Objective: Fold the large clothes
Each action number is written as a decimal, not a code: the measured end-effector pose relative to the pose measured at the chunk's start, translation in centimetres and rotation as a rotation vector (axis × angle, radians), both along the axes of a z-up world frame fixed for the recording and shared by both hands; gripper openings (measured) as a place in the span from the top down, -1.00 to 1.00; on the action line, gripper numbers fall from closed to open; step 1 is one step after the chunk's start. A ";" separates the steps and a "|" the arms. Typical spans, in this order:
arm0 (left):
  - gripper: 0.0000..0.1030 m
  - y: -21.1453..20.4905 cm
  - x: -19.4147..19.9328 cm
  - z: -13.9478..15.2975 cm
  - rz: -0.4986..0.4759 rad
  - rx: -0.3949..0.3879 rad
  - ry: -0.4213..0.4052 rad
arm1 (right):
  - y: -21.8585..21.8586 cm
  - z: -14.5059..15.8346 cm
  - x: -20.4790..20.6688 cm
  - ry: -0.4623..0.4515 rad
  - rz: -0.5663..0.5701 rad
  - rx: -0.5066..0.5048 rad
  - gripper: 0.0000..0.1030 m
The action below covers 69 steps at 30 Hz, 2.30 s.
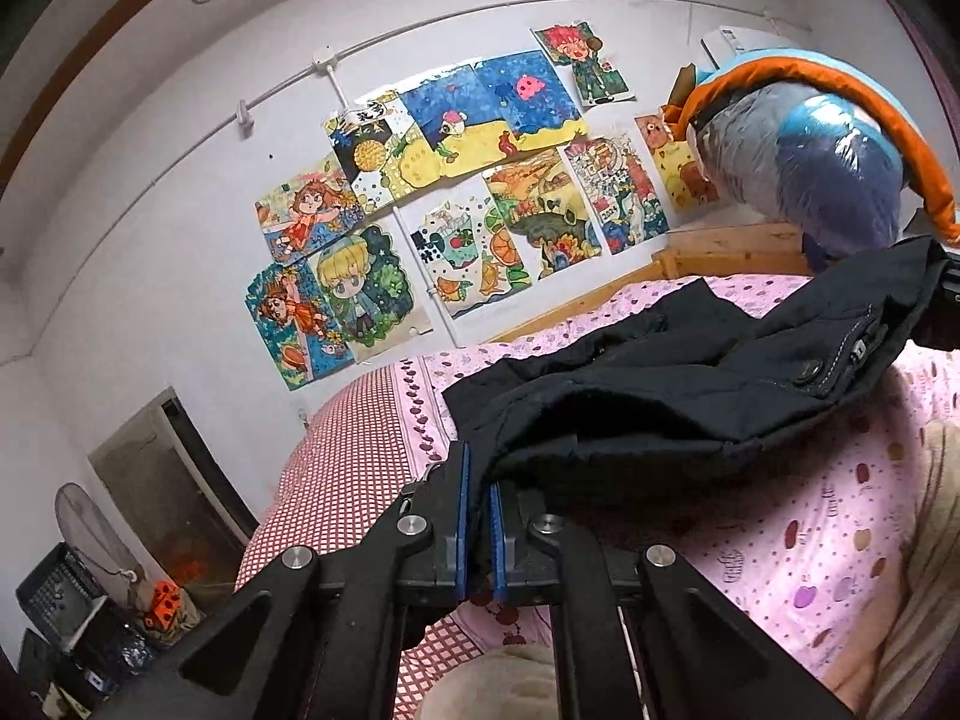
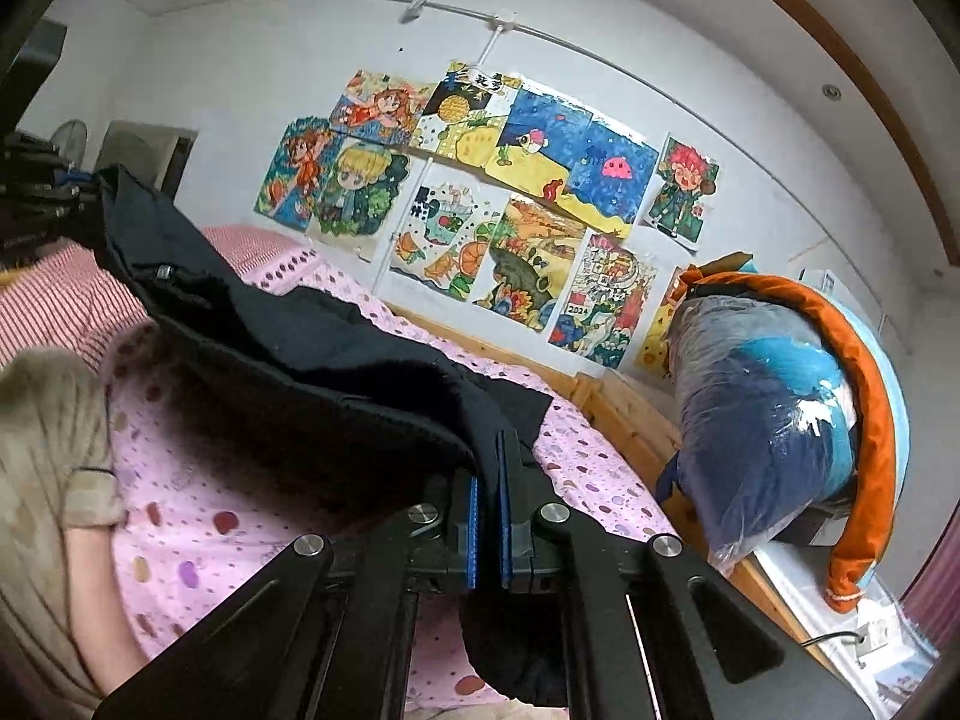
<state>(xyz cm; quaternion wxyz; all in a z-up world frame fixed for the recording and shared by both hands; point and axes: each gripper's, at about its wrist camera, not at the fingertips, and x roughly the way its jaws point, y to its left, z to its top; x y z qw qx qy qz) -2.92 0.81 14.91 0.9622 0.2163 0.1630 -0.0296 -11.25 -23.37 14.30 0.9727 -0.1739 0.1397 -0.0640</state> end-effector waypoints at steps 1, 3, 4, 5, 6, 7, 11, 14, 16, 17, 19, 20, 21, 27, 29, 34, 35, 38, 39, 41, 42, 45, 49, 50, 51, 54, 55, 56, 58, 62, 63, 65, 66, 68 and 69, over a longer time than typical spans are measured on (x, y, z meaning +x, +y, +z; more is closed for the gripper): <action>0.88 0.1 0.2 0.3 -0.005 -0.008 0.010 | -0.3 0.1 0.2 0.004 0.004 0.011 0.93; 0.88 0.3 0.7 0.6 -0.013 -0.029 0.020 | -1.1 0.5 0.9 0.007 0.014 0.046 0.93; 0.88 0.3 1.1 0.7 -0.013 -0.031 0.015 | -1.3 0.6 1.2 0.003 0.014 0.048 0.93; 0.88 0.3 1.5 0.9 -0.010 -0.031 0.010 | -1.4 0.8 1.6 -0.005 0.014 0.046 0.93; 0.88 0.3 1.9 1.1 -0.008 -0.034 0.007 | -1.5 1.1 2.0 -0.014 0.016 0.043 0.93; 0.88 0.2 2.0 1.2 -0.008 -0.037 0.005 | -1.2 1.1 2.0 -0.021 0.017 0.039 0.93; 0.88 0.3 4.0 2.2 -0.012 -0.048 -0.004 | -1.9 2.5 4.2 -0.055 0.035 0.046 0.93; 0.88 0.2 5.8 2.8 -0.021 -0.052 0.000 | -2.7 3.6 6.8 -0.087 0.053 0.045 0.93; 0.88 0.2 7.6 3.4 -0.021 -0.055 0.003 | -3.2 4.1 8.7 -0.099 0.059 0.037 0.93; 0.88 0.1 8.6 3.8 -0.020 -0.060 0.008 | -3.4 4.3 9.7 -0.100 0.065 0.036 0.93; 0.88 -0.1 10.6 4.4 -0.016 -0.069 0.020 | -3.8 5.0 12.2 -0.089 0.076 0.046 0.93; 0.88 -0.3 12.1 4.8 -0.013 -0.069 0.027 | -3.9 5.3 13.5 -0.080 0.079 0.055 0.93; 0.88 -0.5 13.0 5.0 -0.012 -0.064 0.032 | -4.1 5.6 14.8 -0.070 0.082 0.068 0.93; 0.88 -1.6 21.0 5.5 0.031 -0.023 0.073 | -4.4 6.2 25.1 -0.003 0.094 0.064 0.93; 0.88 -1.8 24.2 5.1 0.054 -0.025 0.095 | -4.4 6.0 28.6 0.021 0.104 0.060 0.93; 0.88 -2.0 32.4 2.9 0.094 -0.058 0.167 | -4.5 4.1 37.9 0.102 0.110 0.090 0.93; 0.88 -2.0 34.0 2.4 0.098 -0.061 0.180 | -4.7 3.4 40.0 0.126 0.110 0.121 0.92; 0.88 -2.4 38.1 0.5 0.108 -0.024 0.195 | -5.2 0.7 45.9 0.198 0.096 0.199 0.92; 0.88 -2.6 39.7 -0.6 0.119 -0.009 0.208 | -5.1 -0.4 47.5 0.219 0.088 0.210 0.92; 0.88 -2.6 42.1 -2.1 0.144 -0.020 0.246 | -4.6 -2.4 49.5 0.243 0.077 0.206 0.92; 0.88 -2.5 43.3 -2.7 0.158 -0.035 0.268 | -4.3 -3.4 50.5 0.254 0.074 0.196 0.92; 0.88 -2.4 46.0 -4.7 0.179 -0.071 0.310 | -3.5 -5.7 52.5 0.269 0.067 0.153 0.92; 0.88 -2.7 48.6 -7.6 0.184 -0.065 0.339 | -3.1 -7.6 54.3 0.287 0.040 0.138 0.92; 0.88 -2.8 49.3 -8.3 0.187 -0.068 0.349 | -3.0 -7.9 54.6 0.291 0.035 0.136 0.92; 0.88 -2.8 50.0 -9.0 0.190 -0.069 0.362 | -2.8 -8.5 55.2 0.300 0.027 0.128 0.92; 0.87 -2.7 51.8 -11.0 0.174 -0.098 0.413 | -2.8 -9.6 56.1 0.325 0.005 0.117 0.92; 0.86 -2.5 52.1 -11.3 0.168 -0.117 0.426 | -3.0 -10.0 56.6 0.339 0.014 0.138 0.92; 0.85 -2.2 52.4 -11.5 0.159 -0.138 0.440 | -3.3 -10.1 57.0 0.348 0.024 0.159 0.91; 0.80 -1.4 52.6 -11.3 0.138 -0.192 0.459 | -4.2 -10.3 57.2 0.364 0.051 0.227 0.90; 0.19 0.2 51.3 -9.3 0.093 -0.308 0.425 | -5.4 -10.0 56.3 0.350 0.067 0.294 0.48; -0.28 0.4 50.9 -8.6 0.089 -0.333 0.409 | -5.6 -9.5 55.7 0.328 0.059 0.298 0.12; -0.79 0.9 49.5 -7.0 0.097 -0.390 0.338 | -6.2 -8.6 54.4 0.275 0.048 0.309 -0.35; -0.81 1.0 49.1 -6.4 0.089 -0.409 0.317 | -6.5 -8.1 53.9 0.253 0.047 0.317 -0.38; -0.82 1.0 47.7 -5.2 0.049 -0.435 0.296 | -6.8 -7.0 52.7 0.231 0.050 0.327 -0.39; -0.83 0.8 46.9 -4.9 0.031 -0.426 0.290 | -6.9 -6.5 52.0 0.226 0.056 0.332 -0.40</action>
